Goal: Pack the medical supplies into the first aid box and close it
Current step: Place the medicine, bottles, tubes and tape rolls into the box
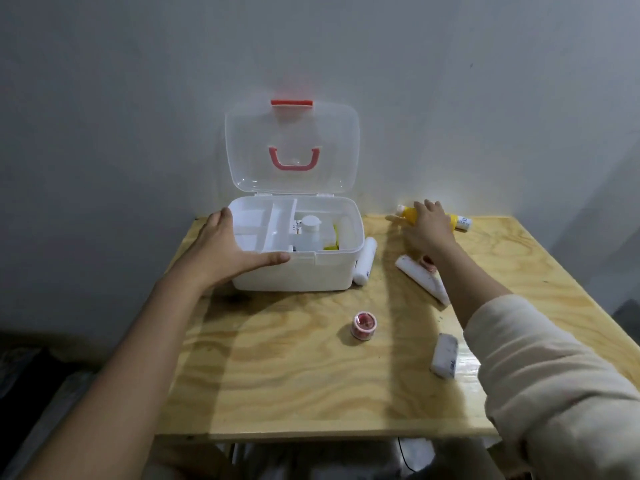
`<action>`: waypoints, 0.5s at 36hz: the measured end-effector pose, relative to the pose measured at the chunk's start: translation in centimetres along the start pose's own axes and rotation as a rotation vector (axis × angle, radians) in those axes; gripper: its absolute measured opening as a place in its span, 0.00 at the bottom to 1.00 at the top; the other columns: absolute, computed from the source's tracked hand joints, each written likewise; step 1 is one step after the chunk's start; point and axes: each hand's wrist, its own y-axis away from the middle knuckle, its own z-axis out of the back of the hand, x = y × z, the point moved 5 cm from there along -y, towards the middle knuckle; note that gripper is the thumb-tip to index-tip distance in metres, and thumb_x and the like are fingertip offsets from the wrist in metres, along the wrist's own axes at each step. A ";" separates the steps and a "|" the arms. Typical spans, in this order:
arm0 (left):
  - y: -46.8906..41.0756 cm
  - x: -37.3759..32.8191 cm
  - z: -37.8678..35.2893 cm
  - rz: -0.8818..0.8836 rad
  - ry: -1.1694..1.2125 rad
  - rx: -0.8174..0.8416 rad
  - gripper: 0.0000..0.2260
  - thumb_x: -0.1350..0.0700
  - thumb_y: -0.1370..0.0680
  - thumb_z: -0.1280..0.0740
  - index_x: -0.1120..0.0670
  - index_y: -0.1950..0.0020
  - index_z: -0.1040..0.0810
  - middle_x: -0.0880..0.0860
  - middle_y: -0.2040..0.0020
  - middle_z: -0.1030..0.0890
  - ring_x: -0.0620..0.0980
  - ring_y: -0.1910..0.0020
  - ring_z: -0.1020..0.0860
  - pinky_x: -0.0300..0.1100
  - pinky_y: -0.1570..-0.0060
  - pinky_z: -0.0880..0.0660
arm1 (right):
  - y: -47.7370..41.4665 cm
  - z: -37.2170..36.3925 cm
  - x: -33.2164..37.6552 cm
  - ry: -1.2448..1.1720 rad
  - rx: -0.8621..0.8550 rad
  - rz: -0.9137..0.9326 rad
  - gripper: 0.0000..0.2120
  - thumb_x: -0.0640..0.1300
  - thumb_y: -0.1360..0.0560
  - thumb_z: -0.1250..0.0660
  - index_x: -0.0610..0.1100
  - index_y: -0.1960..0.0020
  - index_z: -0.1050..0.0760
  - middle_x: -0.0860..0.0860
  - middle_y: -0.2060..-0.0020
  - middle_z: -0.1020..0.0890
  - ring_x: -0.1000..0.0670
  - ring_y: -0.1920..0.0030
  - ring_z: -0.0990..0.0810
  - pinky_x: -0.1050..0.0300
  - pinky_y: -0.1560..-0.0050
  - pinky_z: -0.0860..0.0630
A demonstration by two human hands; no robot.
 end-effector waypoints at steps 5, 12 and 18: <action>0.1 -0.2 0.1 -0.001 0.013 -0.015 0.64 0.25 0.49 0.33 0.53 0.20 0.49 0.49 0.21 0.45 0.51 0.23 0.42 0.50 0.29 0.38 | -0.3 -0.2 0.1 0.152 -0.074 -0.021 0.19 0.37 0.27 0.41 0.41 0.36 0.33 0.41 0.36 0.30 0.39 0.34 0.34 0.45 0.33 0.38; -0.1 -0.3 -0.1 -0.027 0.063 -0.037 0.57 0.32 0.40 0.25 0.53 0.20 0.49 0.49 0.21 0.45 0.50 0.23 0.42 0.48 0.30 0.39 | 0.4 -0.2 0.7 0.300 -0.123 0.028 0.17 0.38 0.24 0.43 0.44 0.37 0.29 0.43 0.38 0.29 0.40 0.36 0.33 0.47 0.42 0.32; 0.2 -0.1 -0.1 -0.017 0.104 -0.044 0.58 0.32 0.40 0.25 0.53 0.20 0.49 0.50 0.21 0.45 0.51 0.23 0.42 0.49 0.29 0.38 | 2.0 0.3 0.8 0.178 -0.149 0.144 0.16 0.35 0.25 0.43 0.44 0.42 0.23 0.45 0.42 0.23 0.41 0.39 0.30 0.50 0.52 0.31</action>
